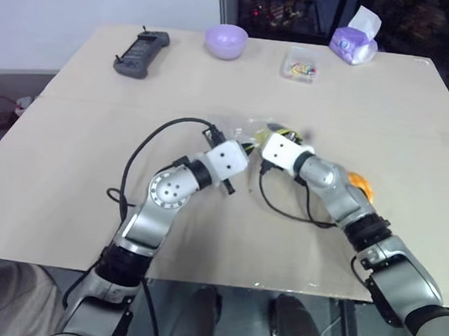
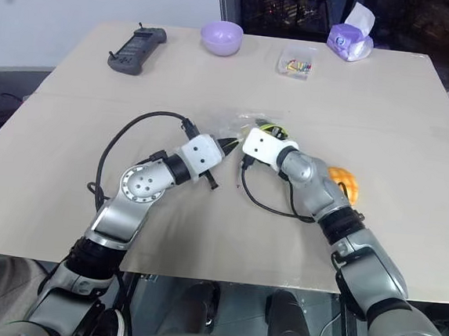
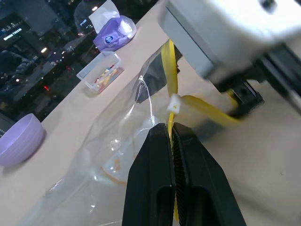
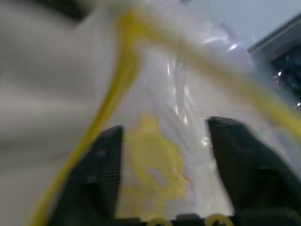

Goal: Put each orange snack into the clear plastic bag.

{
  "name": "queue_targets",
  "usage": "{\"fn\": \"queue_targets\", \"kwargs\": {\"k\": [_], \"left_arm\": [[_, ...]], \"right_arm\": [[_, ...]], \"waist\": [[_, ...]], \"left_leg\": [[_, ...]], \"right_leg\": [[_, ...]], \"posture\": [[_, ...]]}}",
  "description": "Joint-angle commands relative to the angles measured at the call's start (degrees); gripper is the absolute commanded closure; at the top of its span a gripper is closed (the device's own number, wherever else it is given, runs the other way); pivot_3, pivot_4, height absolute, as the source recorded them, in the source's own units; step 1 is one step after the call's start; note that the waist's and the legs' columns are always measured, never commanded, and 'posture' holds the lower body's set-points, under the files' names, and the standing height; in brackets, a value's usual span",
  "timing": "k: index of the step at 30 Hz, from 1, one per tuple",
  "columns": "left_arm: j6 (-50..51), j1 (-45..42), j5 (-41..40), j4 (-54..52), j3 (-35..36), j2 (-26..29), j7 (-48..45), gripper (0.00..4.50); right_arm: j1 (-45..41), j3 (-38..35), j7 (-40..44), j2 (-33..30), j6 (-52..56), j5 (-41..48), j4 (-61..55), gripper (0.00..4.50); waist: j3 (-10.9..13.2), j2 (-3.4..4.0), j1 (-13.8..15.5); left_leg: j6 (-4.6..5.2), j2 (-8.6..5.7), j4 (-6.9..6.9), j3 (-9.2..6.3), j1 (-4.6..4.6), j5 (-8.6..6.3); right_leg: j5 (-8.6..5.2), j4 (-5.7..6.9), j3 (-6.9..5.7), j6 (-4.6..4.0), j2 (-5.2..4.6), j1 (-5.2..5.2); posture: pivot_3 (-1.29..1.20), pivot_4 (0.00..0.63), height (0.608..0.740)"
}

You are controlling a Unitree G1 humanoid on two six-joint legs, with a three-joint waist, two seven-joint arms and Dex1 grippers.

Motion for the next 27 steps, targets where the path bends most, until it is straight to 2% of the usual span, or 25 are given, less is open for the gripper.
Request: {"fn": "queue_targets", "kwargs": {"k": [1,4,8,10,12,16,20,23,27], "left_arm": [[-1.1,-0.7,-0.5,-0.7,0.1,-0.4,0.4,4.5],[-1.1,-0.8,-0.2,-0.8,0.1,-0.6,0.7,4.5],[-0.9,-1.0,0.7,-0.4,0.4,-0.5,1.6,4.5],[-0.7,-1.2,1.1,0.0,0.5,-0.4,2.1,4.5],[-0.7,-1.5,1.4,0.5,0.6,-0.5,2.4,4.5],[-0.6,-2.0,1.5,1.0,0.4,-0.7,2.7,4.5],[-0.7,-2.3,1.5,1.5,0.3,-1.3,3.1,4.5],[-0.7,-2.3,1.6,1.5,0.3,-1.6,3.2,4.5],[-0.7,-2.1,1.6,1.4,0.5,-1.6,3.2,4.5]], "right_arm": [[-2.0,0.6,-2.1,-2.5,-3.5,-5.2,0.7,0.03],[-2.3,1.5,-3.3,-5.5,-5.8,-9.8,0.0,0.03],[-0.5,-1.3,1.4,-6.9,-5.3,-6.8,-4.0,0.03],[2.3,-3.7,9.2,-8.4,-2.4,-0.6,-11.3,0.03],[6.8,-8.7,20.7,-11.1,5.8,12.4,-23.5,0.03],[12.1,-16.6,28.8,-15.8,18.4,25.2,-38.1,0.03],[14.8,-26.4,29.1,-18.0,30.9,35.4,-44.4,0.03],[18.5,-33.1,25.9,-19.0,37.4,38.0,-43.1,0.03],[28.3,-40.5,25.3,-20.6,41.2,41.1,-41.9,0.03]], "waist": [[0.0,0.0,0.0],[0.0,0.0,0.1],[0.0,0.0,-0.1],[0.0,0.0,0.0],[0.0,0.0,0.3],[0.0,0.03,0.6],[0.0,0.03,0.3],[0.0,0.02,0.4],[0.0,-0.01,1.5]], "left_leg": [[0.0,0.0,0.0,0.0,0.0,0.0],[0.0,0.0,0.0,0.0,0.0,0.0],[0.0,0.0,0.0,0.0,-0.01,0.0],[0.01,0.01,0.0,0.01,0.01,0.0],[0.06,0.01,0.0,-0.03,-0.04,-0.04],[0.22,-0.06,0.08,-0.11,-0.1,-0.13],[0.23,-0.02,0.08,-0.13,0.04,-0.13],[0.23,0.01,0.08,-0.15,0.02,-0.13],[0.23,-0.07,0.1,-0.11,-0.05,-0.13]], "right_leg": [[0.0,0.0,0.0,0.0,0.0,0.0],[0.0,0.0,0.0,0.0,0.0,0.0],[0.0,-0.02,0.01,0.0,0.0,0.0],[0.0,0.0,0.01,0.0,0.01,0.0],[0.0,-0.02,-0.02,0.0,0.0,0.01],[0.0,-0.12,-0.11,0.0,-0.1,0.14],[0.0,-0.02,-0.12,0.0,-0.03,0.18],[0.0,-0.02,-0.14,0.0,0.0,0.18],[0.0,-0.09,-0.12,0.0,-0.08,0.19]], "posture": [[0.0,0.15,0.74],[0.0,0.15,0.74],[0.0,0.15,0.74],[0.0,0.15,0.74],[0.0,0.15,0.74],[0.0,0.15,0.74],[0.0,0.15,0.74],[0.0,0.15,0.74],[0.0,0.15,0.74]]}}
